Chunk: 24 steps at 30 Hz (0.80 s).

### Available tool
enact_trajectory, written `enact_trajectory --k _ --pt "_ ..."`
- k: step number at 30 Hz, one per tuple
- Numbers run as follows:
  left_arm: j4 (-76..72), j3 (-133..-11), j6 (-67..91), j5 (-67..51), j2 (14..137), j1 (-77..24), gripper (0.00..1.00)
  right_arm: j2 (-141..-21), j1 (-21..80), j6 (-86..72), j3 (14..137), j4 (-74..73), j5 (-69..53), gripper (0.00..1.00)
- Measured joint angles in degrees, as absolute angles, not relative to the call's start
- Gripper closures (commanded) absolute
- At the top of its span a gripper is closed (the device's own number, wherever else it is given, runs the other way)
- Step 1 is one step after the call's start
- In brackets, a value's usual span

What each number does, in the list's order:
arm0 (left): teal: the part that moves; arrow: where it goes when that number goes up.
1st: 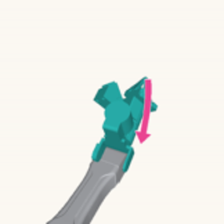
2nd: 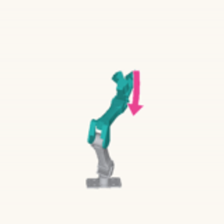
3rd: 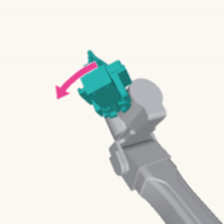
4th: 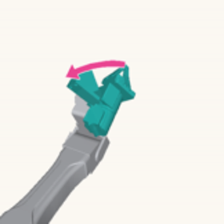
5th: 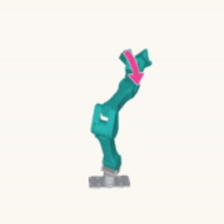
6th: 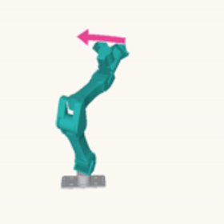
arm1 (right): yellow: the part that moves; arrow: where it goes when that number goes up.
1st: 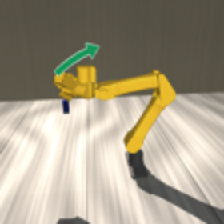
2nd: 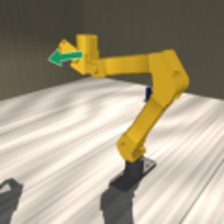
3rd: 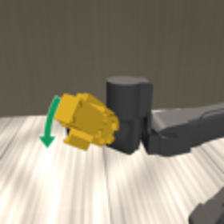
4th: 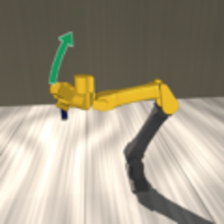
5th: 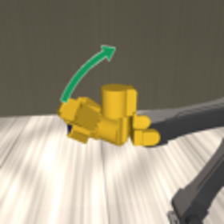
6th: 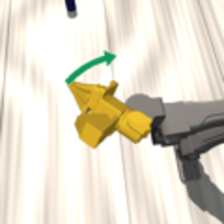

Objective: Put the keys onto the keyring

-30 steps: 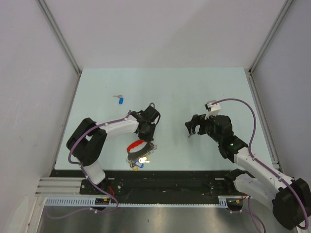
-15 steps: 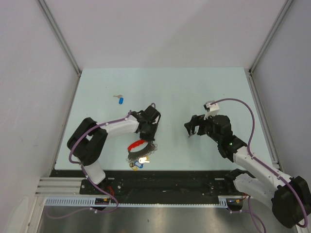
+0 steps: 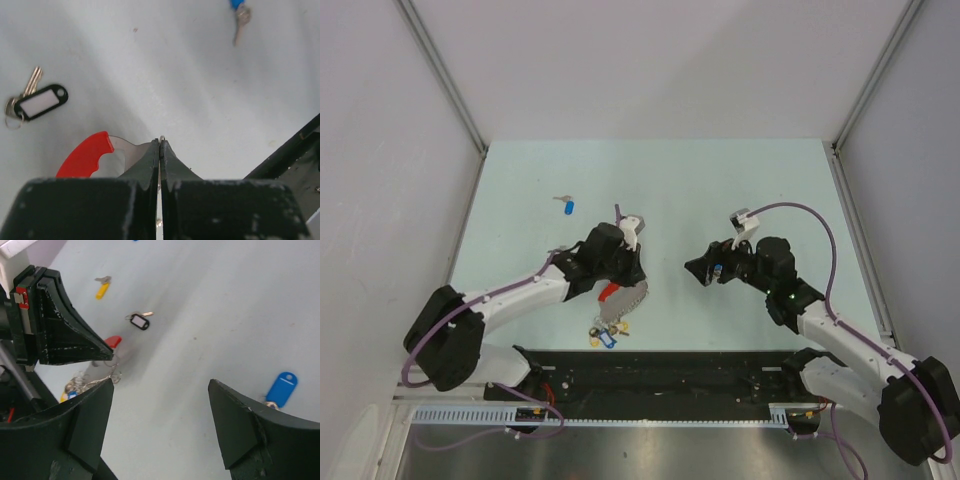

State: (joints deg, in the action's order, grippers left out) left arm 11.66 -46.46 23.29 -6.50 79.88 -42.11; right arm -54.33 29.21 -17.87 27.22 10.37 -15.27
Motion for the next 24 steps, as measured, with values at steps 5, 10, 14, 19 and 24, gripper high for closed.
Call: enact_trajectory --k 5,10,14,19,24 --pt "0.03 -38.65 22.41 -8.43 73.52 -42.22 1.0 -55.31 31.46 -20.4 24.69 17.5 -19.9 0.28" --pt "-10.9 -30.33 22.57 -9.91 67.61 -42.26 1.0 -60.88 32.32 -23.7 21.85 28.01 -24.64 0.38" --pt "-18.39 -25.08 22.96 -10.74 63.33 -42.26 0.99 -66.76 33.52 -26.15 21.34 35.38 -26.59 0.45" --pt "-23.24 -22.87 23.11 -10.92 60.53 -42.26 1.0 -73.41 35.4 -29.17 21.32 44.64 -28.14 0.53" --pt "-26.41 -21.96 23.55 -11.27 59.66 -42.26 0.99 -78.78 36.99 -31.33 21.34 51.44 -29.28 0.6"
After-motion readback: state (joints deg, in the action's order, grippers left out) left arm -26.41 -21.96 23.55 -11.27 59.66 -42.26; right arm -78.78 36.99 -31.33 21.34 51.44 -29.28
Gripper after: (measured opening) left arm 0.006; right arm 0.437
